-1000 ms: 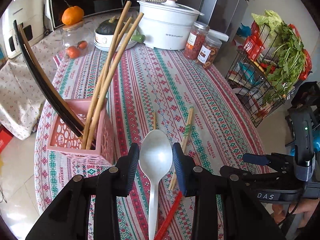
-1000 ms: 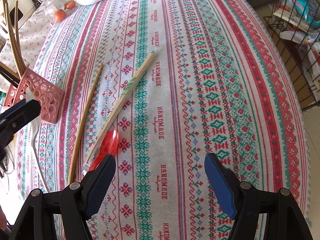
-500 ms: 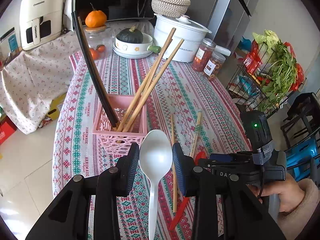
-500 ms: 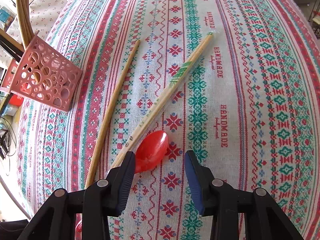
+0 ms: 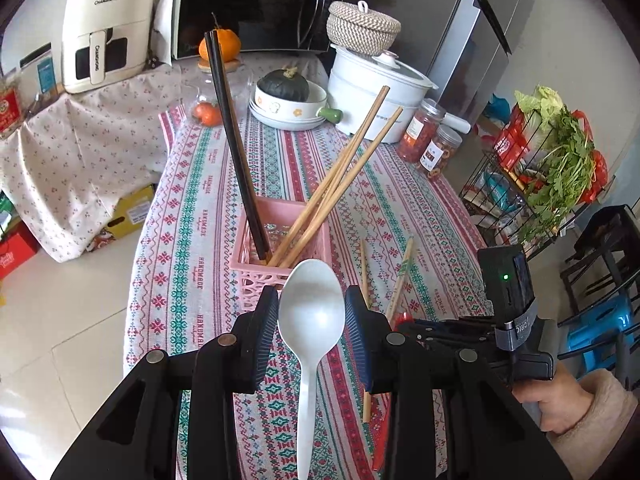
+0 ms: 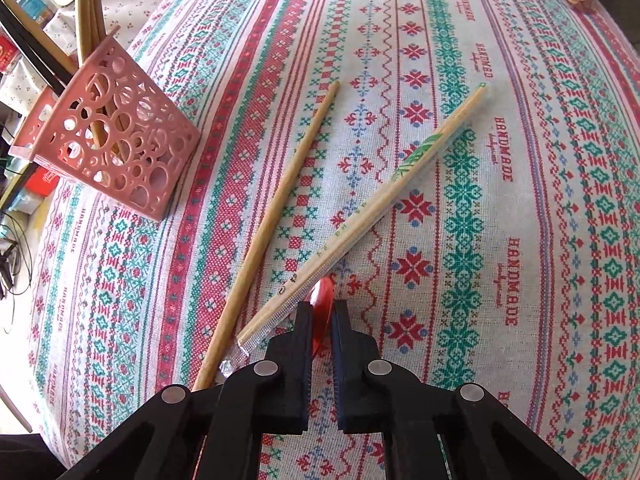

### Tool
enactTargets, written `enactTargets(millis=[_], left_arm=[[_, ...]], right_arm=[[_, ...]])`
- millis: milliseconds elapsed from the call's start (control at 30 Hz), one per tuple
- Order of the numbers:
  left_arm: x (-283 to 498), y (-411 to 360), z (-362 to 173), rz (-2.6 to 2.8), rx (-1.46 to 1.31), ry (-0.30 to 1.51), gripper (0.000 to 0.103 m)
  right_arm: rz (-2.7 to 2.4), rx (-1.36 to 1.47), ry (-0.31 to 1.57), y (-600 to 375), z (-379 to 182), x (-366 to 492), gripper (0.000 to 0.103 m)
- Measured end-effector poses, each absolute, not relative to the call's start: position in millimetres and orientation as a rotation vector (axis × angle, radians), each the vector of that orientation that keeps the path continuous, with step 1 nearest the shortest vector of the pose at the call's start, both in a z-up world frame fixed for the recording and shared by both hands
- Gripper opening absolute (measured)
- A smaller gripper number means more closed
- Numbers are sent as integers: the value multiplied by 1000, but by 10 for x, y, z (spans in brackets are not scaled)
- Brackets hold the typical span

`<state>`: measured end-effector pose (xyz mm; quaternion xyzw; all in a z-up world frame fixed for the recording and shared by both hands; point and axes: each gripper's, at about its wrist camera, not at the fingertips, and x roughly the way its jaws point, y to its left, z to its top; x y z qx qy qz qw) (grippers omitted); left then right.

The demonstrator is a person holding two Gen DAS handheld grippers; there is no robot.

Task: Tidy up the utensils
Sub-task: 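Lift the white spoon with the left tool while the right tool grasps the red spoon, then place the white spoon in the basket with the left tool while the right tool places the red spoon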

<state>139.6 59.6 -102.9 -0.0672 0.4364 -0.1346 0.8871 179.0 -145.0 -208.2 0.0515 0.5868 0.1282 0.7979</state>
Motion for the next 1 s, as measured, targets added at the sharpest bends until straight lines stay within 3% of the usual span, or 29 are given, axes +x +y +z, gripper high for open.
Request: enactTargets(millis=[600, 1000], left_arm=[[1297, 875, -480, -199, -245, 432, 37], [1709, 709, -547, -24, -212, 232, 37]], right_arm=[[290, 145, 805, -1488, -843, 1358, 3], [269, 200, 740, -1526, -670, 1522, 3]])
